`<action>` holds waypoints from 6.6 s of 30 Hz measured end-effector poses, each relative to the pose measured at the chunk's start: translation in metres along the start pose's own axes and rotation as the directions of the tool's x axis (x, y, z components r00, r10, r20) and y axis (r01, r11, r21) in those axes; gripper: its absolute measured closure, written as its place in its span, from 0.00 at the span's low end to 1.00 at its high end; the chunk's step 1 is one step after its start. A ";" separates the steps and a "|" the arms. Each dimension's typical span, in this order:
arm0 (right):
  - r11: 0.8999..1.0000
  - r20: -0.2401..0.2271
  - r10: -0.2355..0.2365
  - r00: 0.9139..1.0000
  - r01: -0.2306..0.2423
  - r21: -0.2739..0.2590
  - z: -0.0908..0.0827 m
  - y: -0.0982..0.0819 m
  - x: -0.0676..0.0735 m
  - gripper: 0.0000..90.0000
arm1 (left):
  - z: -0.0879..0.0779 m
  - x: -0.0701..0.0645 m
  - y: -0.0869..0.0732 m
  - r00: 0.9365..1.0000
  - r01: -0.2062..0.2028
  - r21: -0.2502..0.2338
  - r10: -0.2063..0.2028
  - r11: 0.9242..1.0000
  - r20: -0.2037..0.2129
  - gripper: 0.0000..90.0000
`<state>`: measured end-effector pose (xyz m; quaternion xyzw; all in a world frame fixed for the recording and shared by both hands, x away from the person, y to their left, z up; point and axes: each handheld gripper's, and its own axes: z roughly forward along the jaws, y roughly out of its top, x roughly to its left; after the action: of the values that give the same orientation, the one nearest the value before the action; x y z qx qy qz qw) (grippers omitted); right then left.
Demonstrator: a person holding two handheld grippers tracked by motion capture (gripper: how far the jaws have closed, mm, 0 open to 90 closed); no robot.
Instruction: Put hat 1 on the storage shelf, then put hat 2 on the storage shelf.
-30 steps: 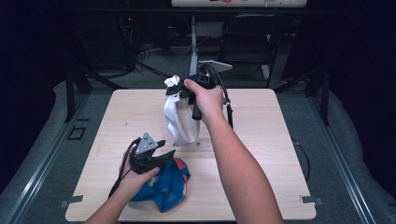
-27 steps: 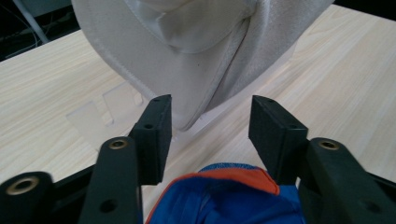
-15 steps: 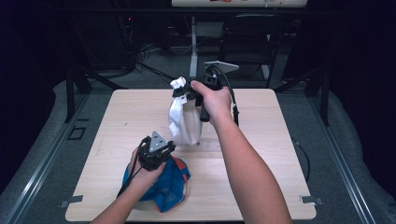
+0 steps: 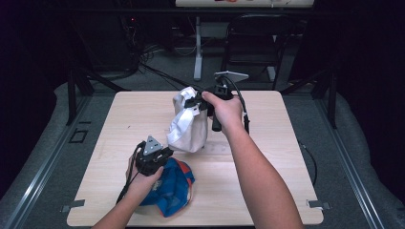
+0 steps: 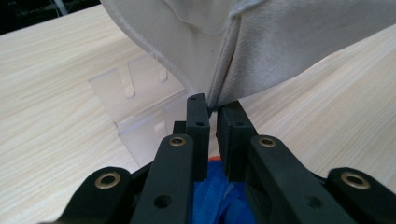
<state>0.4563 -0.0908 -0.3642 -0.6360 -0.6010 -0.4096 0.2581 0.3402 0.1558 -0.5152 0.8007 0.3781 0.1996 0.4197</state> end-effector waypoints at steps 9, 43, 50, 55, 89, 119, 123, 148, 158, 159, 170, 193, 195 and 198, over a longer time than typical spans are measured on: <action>1.000 0.006 0.010 1.000 -0.010 0.019 0.013 -0.002 -0.009 0.83 | 0.001 0.010 -0.009 0.998 0.047 0.002 -0.047 0.999 0.029 0.94; 1.000 0.066 -0.009 0.998 0.009 -0.001 0.004 -0.006 -0.018 0.77 | 0.005 0.005 -0.010 0.998 -0.044 0.074 0.040 0.996 0.050 0.85; 0.996 0.034 -0.079 0.996 0.080 -0.039 -0.026 -0.013 -0.013 0.72 | -0.010 0.006 -0.015 0.999 -0.017 0.027 0.016 0.999 0.050 0.73; 0.993 0.017 -0.104 0.994 0.105 -0.056 -0.047 -0.020 -0.017 0.69 | -0.025 0.013 -0.023 0.998 0.016 0.018 -0.018 1.000 0.060 0.68; 0.952 0.256 -0.297 0.920 0.306 0.006 -0.013 -0.123 -0.119 0.66 | -0.062 0.076 -0.076 0.976 0.207 0.039 -0.204 0.977 -0.072 0.58; 0.942 0.017 -0.320 0.947 0.316 0.117 0.064 -0.169 -0.168 0.65 | -0.088 0.073 -0.101 0.969 0.213 0.060 -0.203 0.975 -0.143 0.58; 0.931 0.036 -0.333 0.942 0.322 0.172 0.074 -0.169 -0.167 0.65 | -0.091 0.073 -0.104 0.967 0.217 0.063 -0.206 0.974 -0.150 0.58; 0.957 -0.070 -0.229 0.971 0.237 0.165 0.084 -0.169 -0.165 0.85 | -0.096 0.074 -0.108 0.962 0.228 0.053 -0.217 0.972 -0.165 0.58; 0.964 -0.088 -0.209 0.974 0.220 0.147 0.075 -0.167 -0.162 0.86 | -0.096 0.074 -0.108 0.963 0.224 0.053 -0.213 0.973 -0.166 0.58; 0.963 -0.083 -0.206 0.975 0.217 0.160 0.074 -0.167 -0.162 0.86 | -0.096 0.073 -0.108 0.963 0.224 0.051 -0.212 0.973 -0.166 0.58; 0.974 -0.132 -0.183 0.974 0.197 0.107 0.049 -0.161 -0.150 0.87 | -0.089 0.074 -0.102 0.968 0.215 0.056 -0.205 0.975 -0.147 0.58; 0.989 -0.048 -0.147 0.988 0.147 -0.017 -0.084 -0.151 -0.157 0.87 | -0.057 0.069 -0.080 0.985 0.159 0.062 -0.154 0.985 -0.077 0.58; 0.990 -0.065 -0.142 0.988 0.140 -0.025 -0.086 -0.150 -0.156 0.87 | -0.057 0.069 -0.080 0.985 0.161 0.060 -0.156 0.985 -0.077 0.58; 0.990 -0.117 -0.141 0.983 0.138 -0.030 -0.092 -0.144 -0.147 0.87 | -0.057 0.069 -0.080 0.985 0.159 0.061 -0.155 0.985 -0.073 0.58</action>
<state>0.3048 -0.2268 -0.4610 -0.5696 -0.6232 -0.4702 0.2570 0.3132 0.2679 -0.5485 0.7746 0.4606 0.1804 0.3941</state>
